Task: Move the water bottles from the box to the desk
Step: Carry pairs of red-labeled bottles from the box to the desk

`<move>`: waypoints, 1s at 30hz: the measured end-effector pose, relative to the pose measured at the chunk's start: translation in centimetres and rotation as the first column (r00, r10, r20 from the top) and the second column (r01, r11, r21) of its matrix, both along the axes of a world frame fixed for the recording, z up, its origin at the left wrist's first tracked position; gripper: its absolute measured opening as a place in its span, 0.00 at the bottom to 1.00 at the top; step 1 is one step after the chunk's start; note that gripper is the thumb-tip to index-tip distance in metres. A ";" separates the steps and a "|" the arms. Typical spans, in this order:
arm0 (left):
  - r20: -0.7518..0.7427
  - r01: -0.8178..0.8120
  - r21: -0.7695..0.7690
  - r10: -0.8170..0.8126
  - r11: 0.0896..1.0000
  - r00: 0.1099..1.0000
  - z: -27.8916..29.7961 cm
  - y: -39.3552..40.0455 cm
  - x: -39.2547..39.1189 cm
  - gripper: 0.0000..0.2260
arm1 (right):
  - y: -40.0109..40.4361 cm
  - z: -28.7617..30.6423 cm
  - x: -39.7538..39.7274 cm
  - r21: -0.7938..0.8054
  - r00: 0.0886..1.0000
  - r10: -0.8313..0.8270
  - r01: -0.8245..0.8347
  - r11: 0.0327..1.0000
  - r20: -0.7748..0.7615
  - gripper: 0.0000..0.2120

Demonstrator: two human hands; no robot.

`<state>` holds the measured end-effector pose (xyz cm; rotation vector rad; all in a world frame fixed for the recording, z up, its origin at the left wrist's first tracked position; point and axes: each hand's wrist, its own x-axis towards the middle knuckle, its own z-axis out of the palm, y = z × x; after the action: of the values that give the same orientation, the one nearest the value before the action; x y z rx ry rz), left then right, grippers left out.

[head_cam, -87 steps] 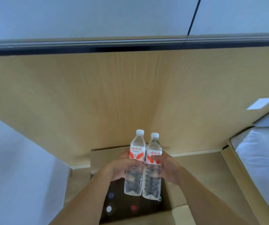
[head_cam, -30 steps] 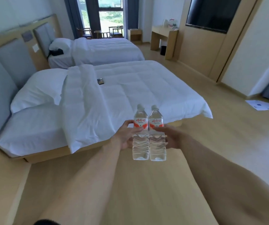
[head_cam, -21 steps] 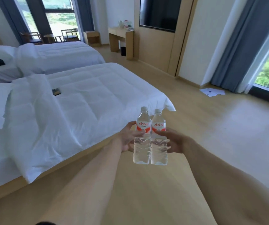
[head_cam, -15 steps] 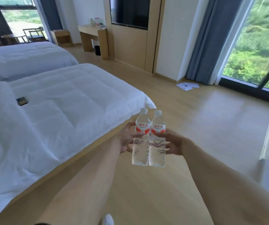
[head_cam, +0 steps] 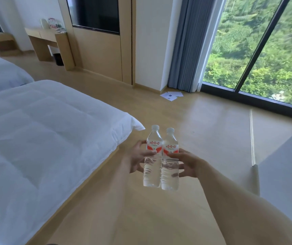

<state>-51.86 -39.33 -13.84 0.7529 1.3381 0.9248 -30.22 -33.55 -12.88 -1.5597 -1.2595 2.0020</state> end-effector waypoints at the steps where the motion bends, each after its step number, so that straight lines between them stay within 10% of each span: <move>1: 0.000 0.013 -0.002 -0.013 1.000 1.000 -0.1 1.4 -0.7 0.27 | 1.1 0.0 -0.7 -0.002 1.000 -0.014 0.014 1.000 -0.002 0.19; 16: -0.031 0.152 -0.010 -0.152 0.988 0.988 0.0 19.5 -2.8 0.27 | 16.1 -0.9 -1.6 -0.004 0.991 -0.085 0.085 0.996 -0.106 0.17; 30: -0.050 -0.040 0.093 0.045 0.995 0.998 2.3 41.6 0.7 0.26 | 41.2 1.5 0.8 0.096 0.983 -0.015 0.033 0.995 -0.182 0.24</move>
<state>-51.15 2.27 -11.56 0.8268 1.3693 1.0122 -29.43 7.66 -11.35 -1.3089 -1.2422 1.9836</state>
